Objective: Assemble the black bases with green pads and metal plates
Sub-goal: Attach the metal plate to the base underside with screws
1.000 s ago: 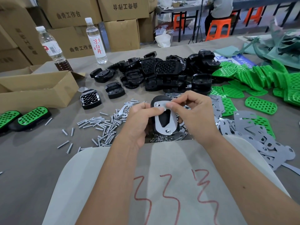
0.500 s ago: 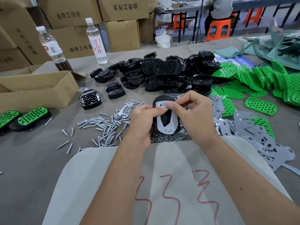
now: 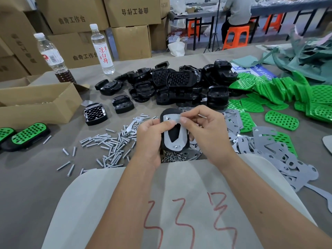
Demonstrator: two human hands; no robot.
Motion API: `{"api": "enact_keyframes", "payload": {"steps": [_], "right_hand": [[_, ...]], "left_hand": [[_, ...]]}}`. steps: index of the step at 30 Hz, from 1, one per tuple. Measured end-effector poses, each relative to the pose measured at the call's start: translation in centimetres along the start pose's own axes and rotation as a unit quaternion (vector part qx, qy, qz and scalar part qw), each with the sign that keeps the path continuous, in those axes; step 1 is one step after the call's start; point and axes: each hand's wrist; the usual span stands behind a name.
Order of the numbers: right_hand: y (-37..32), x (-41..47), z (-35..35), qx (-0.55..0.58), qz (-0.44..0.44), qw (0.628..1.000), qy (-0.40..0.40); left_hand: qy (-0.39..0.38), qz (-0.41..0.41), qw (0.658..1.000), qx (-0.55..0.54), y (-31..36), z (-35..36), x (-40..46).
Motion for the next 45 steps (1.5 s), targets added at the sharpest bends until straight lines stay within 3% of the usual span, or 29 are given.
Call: {"api": "enact_keyframes", "payload": {"steps": [45], "right_hand": [[-0.08,0.00,0.06,0.000,0.024,1.000,0.005]], "left_hand": [[-0.002,-0.010,1.000,0.015,0.08,-0.01,-0.11]]}}
Point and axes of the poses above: each hand's wrist, its own x-axis towards the middle knuckle, its own z-axis out of the palm, y = z × x, and after that the axes turned 13 degrees about x, right-handed
